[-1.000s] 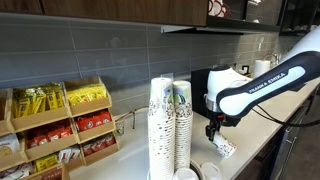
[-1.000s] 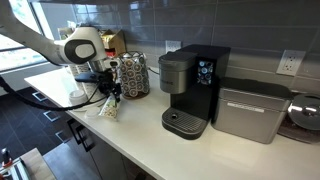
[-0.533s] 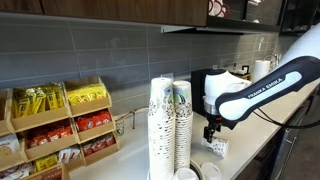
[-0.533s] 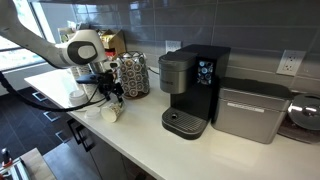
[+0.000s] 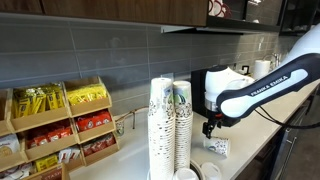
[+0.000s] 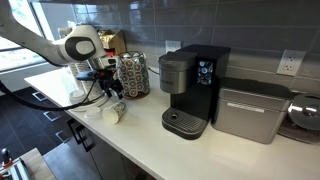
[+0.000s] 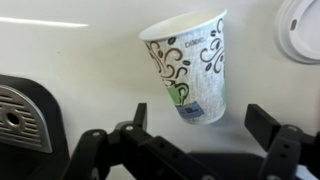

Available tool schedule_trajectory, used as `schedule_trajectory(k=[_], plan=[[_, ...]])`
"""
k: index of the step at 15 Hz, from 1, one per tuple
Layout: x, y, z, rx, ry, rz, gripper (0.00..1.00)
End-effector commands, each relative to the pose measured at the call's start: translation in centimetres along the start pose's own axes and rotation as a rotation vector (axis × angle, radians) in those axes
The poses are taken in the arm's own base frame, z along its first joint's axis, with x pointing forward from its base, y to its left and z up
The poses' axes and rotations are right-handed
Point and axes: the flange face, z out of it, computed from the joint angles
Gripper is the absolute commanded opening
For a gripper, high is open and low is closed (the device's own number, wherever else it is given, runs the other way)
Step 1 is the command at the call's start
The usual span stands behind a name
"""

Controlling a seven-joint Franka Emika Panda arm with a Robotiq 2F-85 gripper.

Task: Remove one coffee cup from the stack on the right and place it upright on the counter then put the white lid on top of it.

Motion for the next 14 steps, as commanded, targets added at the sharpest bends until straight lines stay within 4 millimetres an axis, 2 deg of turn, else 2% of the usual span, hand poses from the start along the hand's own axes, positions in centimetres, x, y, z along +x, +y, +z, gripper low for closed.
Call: schedule_trajectory(k=[1,6,14], plan=[[-1.5,1.1,-2.0,0.025,-0.001,0.089,1.0],[-3.7,3.1,-2.1,0.103,-0.075,0.261,1.0],[-6.9,5.2,0.8,0.365,-0.063,0.522,1.0]])
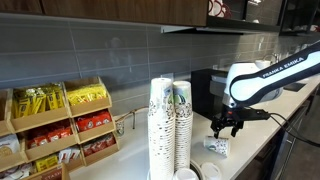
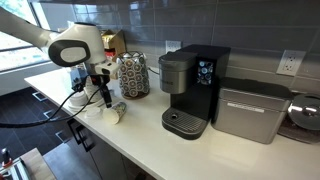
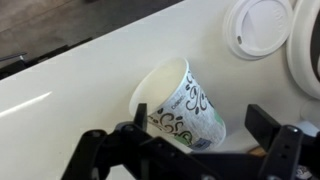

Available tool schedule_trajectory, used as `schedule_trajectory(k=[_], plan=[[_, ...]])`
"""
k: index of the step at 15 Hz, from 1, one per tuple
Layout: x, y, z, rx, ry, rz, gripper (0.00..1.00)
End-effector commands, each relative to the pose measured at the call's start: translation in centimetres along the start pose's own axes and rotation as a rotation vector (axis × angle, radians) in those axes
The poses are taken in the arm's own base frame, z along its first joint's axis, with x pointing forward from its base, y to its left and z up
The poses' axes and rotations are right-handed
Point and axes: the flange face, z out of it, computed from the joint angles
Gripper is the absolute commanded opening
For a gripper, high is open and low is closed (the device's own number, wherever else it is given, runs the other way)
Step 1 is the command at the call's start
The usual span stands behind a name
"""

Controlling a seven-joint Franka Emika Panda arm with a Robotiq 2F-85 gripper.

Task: Remove one coffee cup from the stack on the right and place it upright on the counter then put the white lid on top of it.

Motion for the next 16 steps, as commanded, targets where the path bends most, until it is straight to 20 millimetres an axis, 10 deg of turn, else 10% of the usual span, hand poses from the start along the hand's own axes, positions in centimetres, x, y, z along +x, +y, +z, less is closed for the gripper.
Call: schedule_trajectory(k=[1,12,16], plan=[[-1.5,1.8,1.3,0.115,0.013,0.092,1.0],[-1.5,3.0,4.3,0.316,0.161,0.316,1.0],[-1.6,2.9,4.4,0.397,0.209,0.343,0.69]])
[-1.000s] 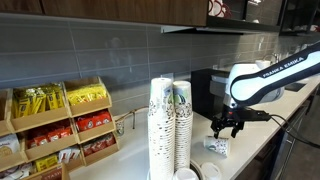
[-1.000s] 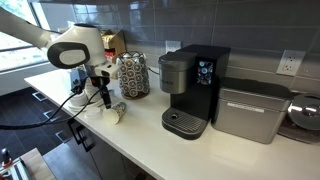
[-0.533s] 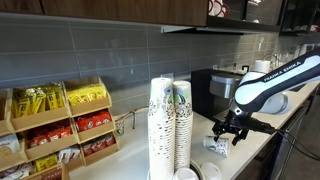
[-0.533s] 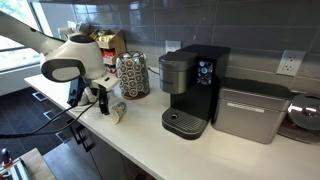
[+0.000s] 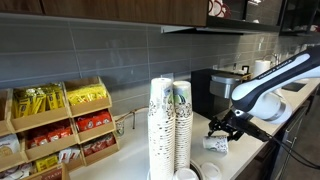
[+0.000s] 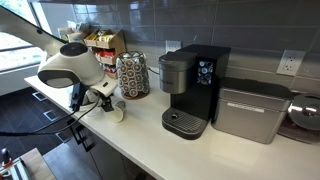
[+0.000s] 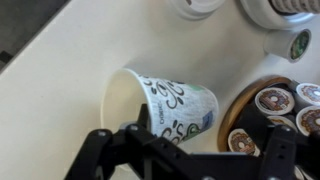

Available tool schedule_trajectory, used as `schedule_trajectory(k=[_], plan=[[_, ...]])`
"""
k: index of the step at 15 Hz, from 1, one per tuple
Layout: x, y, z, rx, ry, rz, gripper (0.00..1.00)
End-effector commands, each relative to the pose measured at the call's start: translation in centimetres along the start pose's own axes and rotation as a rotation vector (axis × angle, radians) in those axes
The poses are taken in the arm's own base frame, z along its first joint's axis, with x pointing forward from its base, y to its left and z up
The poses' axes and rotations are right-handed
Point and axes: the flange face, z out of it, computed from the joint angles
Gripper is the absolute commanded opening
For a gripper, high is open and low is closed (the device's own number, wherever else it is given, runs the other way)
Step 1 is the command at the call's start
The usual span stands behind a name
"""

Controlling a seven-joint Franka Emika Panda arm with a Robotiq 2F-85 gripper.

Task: Remove one coffee cup from the stack on the right and place it upright on the counter then put the white lid on top of it.

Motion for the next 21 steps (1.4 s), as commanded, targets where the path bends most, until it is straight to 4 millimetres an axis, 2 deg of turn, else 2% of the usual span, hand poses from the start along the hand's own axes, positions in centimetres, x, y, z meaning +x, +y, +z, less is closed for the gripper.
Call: schedule_trajectory(k=[1,7,8,10,14,16,21], plan=[[-0.2,0.3,0.4,0.061,0.025,0.013,0.62],[0.0,0.2,0.5,0.041,0.02,-0.084,0.13],[0.0,0.0,0.6,0.018,0.011,-0.112,0.09],[0.2,-0.6,0.5,-0.036,0.006,-0.183,0.04],[1.0,-2.3,-0.7,-0.177,0.002,-0.341,0.09],[1.3,-3.3,-1.9,-0.264,-0.019,-0.428,0.1],[1.9,-6.1,-3.9,-0.383,-0.098,-0.62,0.08]])
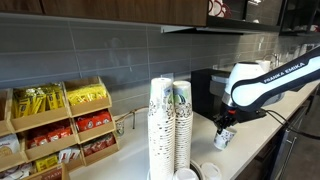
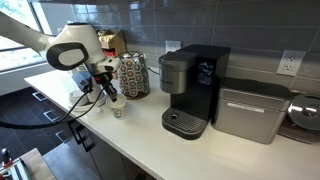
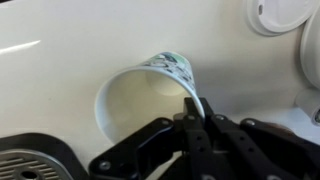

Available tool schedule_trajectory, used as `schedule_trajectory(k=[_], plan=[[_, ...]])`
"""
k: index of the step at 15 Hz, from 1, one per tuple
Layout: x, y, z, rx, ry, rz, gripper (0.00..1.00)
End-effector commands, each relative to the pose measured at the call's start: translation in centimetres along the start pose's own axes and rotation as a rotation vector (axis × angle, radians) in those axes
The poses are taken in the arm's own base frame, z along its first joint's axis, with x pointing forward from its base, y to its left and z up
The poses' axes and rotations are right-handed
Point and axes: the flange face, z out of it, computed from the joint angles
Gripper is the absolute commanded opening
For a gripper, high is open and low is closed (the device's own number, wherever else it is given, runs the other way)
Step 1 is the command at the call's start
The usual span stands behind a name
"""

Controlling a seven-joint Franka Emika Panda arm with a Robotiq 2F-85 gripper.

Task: Remove one coffee cup from the stack on the right and place it upright on the counter then put the white lid on top of it.

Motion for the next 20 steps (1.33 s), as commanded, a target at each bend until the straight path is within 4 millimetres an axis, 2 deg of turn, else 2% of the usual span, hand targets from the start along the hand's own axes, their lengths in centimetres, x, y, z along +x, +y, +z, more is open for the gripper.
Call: schedule_trajectory(k=[1,8,12,13,14,15,16,20], plan=[[0.8,-1.0,-1.6,-0.065,-0.059,-0.122,0.08],[1.2,-3.5,-0.1,-0.182,-0.119,-0.294,0.09],[0.9,-4.1,1.2,-0.226,-0.124,-0.338,0.09],[0.9,-4.1,1.3,-0.231,-0.127,-0.344,0.13],[0.8,-4.1,1.4,-0.234,-0.132,-0.351,0.34],[0.7,-4.2,1.3,-0.23,-0.13,-0.356,0.36],[0.6,-4.2,1.0,-0.23,-0.127,-0.353,0.42],[-0.2,-4.9,-1.0,-0.201,-0.099,-0.361,0.73]])
